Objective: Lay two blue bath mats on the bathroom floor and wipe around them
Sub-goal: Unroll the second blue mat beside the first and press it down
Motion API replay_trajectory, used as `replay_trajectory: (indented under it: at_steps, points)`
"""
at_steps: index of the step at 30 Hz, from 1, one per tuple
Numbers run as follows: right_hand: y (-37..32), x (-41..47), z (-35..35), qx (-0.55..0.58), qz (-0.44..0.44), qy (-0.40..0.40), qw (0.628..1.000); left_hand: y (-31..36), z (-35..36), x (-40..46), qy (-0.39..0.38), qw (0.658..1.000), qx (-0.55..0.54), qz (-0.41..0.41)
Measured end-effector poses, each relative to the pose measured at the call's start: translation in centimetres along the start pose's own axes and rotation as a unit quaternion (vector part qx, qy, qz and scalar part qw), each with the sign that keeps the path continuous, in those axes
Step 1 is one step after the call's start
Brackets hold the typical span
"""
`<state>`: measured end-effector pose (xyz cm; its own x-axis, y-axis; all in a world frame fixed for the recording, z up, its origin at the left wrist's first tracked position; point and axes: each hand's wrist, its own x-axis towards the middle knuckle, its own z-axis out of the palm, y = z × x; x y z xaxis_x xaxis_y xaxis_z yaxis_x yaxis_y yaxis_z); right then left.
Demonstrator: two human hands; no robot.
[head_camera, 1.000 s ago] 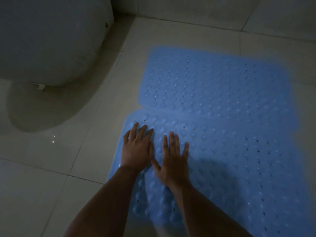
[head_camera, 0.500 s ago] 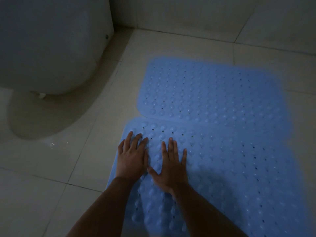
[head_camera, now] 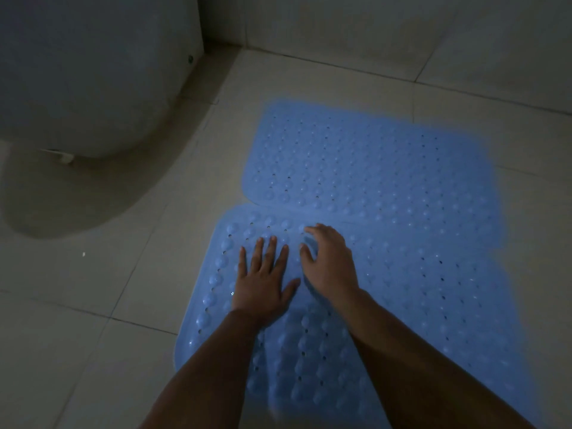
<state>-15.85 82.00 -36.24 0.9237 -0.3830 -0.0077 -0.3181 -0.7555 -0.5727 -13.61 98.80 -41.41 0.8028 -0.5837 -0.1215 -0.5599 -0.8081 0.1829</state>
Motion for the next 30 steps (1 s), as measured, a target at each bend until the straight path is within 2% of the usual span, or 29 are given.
replay_trajectory:
  at_steps: [19, 23, 26, 28, 30]
  points:
    - [3.5, 2.4, 0.2, 0.062, -0.016, 0.055, 0.996, 0.3, -0.2, -0.1, -0.036, 0.999, 0.029, -0.003]
    - [3.8, 1.7, -0.9, 0.026, -0.008, 0.045, 0.999, 0.4, -1.1, 0.5, -0.102, 0.995, -0.010, -0.012]
    - [2.3, 0.7, -1.8, -0.003, 0.003, 0.008, 1.000, -0.5, -3.8, 1.2, -0.140, 0.985, -0.101, -0.029]
    - [0.2, 0.4, -1.8, 0.001, 0.006, -0.029, 1.000, -1.9, -5.8, 1.7, -0.069, 0.976, -0.185, -0.091]
    - [-2.1, 0.2, -1.0, -0.008, -0.004, -0.062, 0.998, -3.7, -7.1, 1.7, 0.032, 0.972, -0.194, -0.130]
